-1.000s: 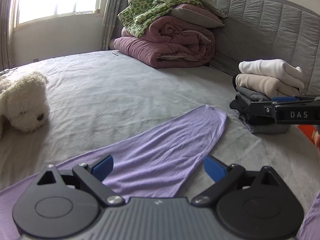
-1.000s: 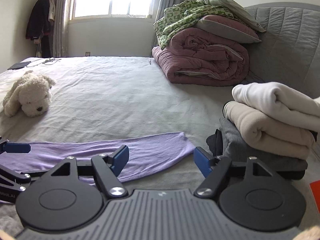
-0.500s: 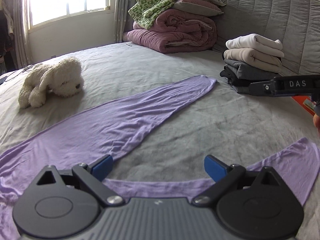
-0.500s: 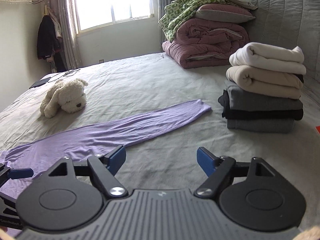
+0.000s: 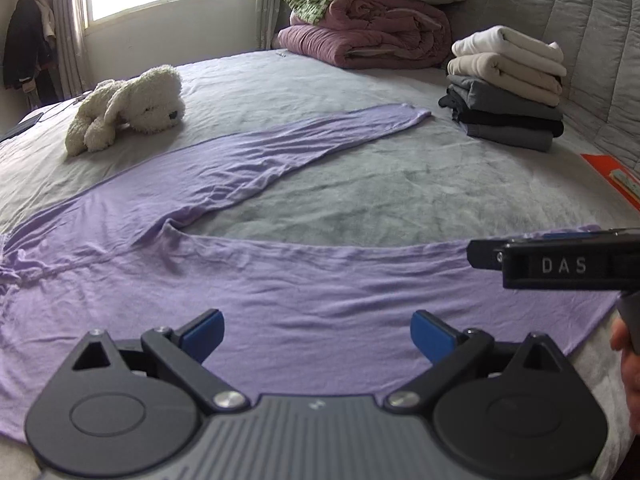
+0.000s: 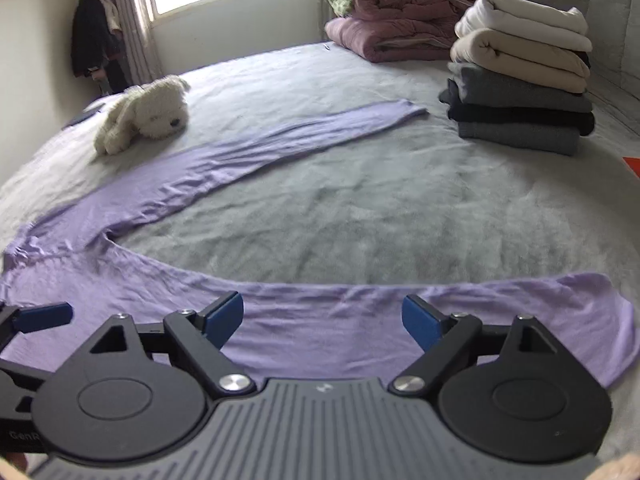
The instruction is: Fold clothes
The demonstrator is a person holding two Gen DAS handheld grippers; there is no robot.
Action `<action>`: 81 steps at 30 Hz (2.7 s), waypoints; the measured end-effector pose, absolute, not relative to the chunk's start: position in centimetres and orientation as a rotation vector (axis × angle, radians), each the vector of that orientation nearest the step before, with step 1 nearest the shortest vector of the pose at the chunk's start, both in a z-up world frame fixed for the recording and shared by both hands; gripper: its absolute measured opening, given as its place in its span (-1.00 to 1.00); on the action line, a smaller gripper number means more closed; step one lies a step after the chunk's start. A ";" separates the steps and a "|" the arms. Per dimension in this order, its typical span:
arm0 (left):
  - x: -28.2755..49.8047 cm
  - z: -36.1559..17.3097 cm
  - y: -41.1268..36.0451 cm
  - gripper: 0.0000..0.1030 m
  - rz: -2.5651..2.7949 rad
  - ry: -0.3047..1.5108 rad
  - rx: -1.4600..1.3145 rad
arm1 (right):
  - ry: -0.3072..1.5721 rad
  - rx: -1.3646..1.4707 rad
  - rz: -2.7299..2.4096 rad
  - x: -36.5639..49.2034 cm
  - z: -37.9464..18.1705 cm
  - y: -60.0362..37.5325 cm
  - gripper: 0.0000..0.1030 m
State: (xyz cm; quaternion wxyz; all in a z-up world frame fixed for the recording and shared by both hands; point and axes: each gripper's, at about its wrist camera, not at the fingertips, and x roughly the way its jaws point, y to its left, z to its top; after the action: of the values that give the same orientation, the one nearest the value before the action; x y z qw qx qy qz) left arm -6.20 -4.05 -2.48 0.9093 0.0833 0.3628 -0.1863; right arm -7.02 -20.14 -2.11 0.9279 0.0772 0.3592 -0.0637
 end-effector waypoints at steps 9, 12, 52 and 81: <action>-8.3 -4.9 -5.6 0.98 -0.451 0.774 0.279 | 0.706 -0.021 -0.128 -9.3 -5.2 -22.7 0.93; -8.5 -5.2 -5.0 0.99 -0.459 0.771 0.252 | 0.690 0.005 -0.133 -10.1 -5.2 -25.1 0.93; -5.3 -4.7 16.0 0.99 -0.122 0.759 0.084 | 0.686 -0.106 0.028 -6.5 -2.5 -18.2 0.99; -1.7 -2.2 19.0 0.97 0.077 0.660 -0.267 | 0.759 -0.192 0.168 -2.1 -4.0 -7.5 1.00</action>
State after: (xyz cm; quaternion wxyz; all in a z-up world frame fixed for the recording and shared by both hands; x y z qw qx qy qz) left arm -1.72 19.01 -2.16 0.9366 -0.1307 0.3228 0.0374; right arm -2.06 -7.53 -4.01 0.9209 -0.0934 0.3694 0.0818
